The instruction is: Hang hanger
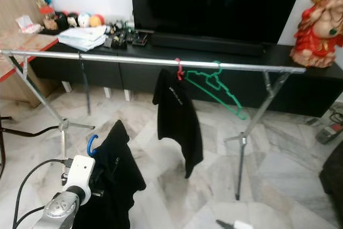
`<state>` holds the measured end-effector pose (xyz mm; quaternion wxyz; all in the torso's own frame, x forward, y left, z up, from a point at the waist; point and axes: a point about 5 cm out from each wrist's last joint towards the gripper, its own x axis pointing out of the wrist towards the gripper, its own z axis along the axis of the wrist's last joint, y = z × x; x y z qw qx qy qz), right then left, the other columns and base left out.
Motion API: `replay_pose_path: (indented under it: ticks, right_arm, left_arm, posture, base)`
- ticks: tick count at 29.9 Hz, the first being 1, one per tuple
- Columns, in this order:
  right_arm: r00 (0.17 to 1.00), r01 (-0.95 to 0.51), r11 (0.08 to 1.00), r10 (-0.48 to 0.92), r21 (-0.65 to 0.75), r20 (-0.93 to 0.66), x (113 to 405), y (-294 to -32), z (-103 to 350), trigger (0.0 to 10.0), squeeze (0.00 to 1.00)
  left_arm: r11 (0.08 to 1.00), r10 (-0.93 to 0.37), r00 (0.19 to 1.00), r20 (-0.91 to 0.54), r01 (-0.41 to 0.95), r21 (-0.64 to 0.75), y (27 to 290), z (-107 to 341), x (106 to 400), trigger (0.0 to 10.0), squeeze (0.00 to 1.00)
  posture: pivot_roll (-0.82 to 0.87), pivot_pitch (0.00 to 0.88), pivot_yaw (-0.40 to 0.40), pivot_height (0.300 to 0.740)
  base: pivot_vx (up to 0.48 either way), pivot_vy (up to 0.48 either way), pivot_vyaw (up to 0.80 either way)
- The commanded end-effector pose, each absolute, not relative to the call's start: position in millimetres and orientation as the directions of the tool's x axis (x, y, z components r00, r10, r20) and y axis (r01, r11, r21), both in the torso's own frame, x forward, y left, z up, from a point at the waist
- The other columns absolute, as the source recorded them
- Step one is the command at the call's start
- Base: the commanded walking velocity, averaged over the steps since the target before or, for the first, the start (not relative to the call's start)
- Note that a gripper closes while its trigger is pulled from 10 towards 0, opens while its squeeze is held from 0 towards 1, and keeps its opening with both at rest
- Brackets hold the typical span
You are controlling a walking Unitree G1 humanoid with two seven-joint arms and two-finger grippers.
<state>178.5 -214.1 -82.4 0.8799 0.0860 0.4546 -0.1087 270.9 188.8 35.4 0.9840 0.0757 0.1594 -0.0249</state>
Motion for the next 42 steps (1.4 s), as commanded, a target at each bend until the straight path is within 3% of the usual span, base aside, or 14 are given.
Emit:
replay_pose_path:
  ticks: [1, 7, 42]
  right_arm:
    - [0.554, 0.263, 0.962, -0.089, 0.073, -0.828, 176.5, -206.3, -84.9, 10.0, 0.00]
    - [0.558, 0.227, 0.969, -0.050, 0.094, -0.829, 177.7, -200.7, -85.1, 10.0, 0.00]
    - [0.565, 0.225, 0.963, -0.006, 0.148, -0.825, 177.1, -202.3, -84.8, 10.0, 0.00]
  left_arm:
    - [0.991, 0.019, 0.960, -0.279, 0.020, 0.136, 199.3, 42.4, 270.4, 10.0, 0.00]
    - [0.991, 0.071, 0.966, -0.250, -0.041, 0.126, 205.6, 44.1, 268.3, 10.0, 0.00]
    - [0.987, 0.083, 0.972, -0.220, -0.050, 0.152, 210.8, 48.2, 273.9, 10.0, 0.00]
  posture:
    - [0.07, 0.066, -0.022, 0.740]
    - [0.06, 0.067, -0.020, 0.740]
    - [0.06, 0.059, -0.015, 0.740]
  base:
    - [0.000, 0.000, 0.00]
    - [0.208, 0.000, 0.00]
    - [0.371, 0.000, 0.00]
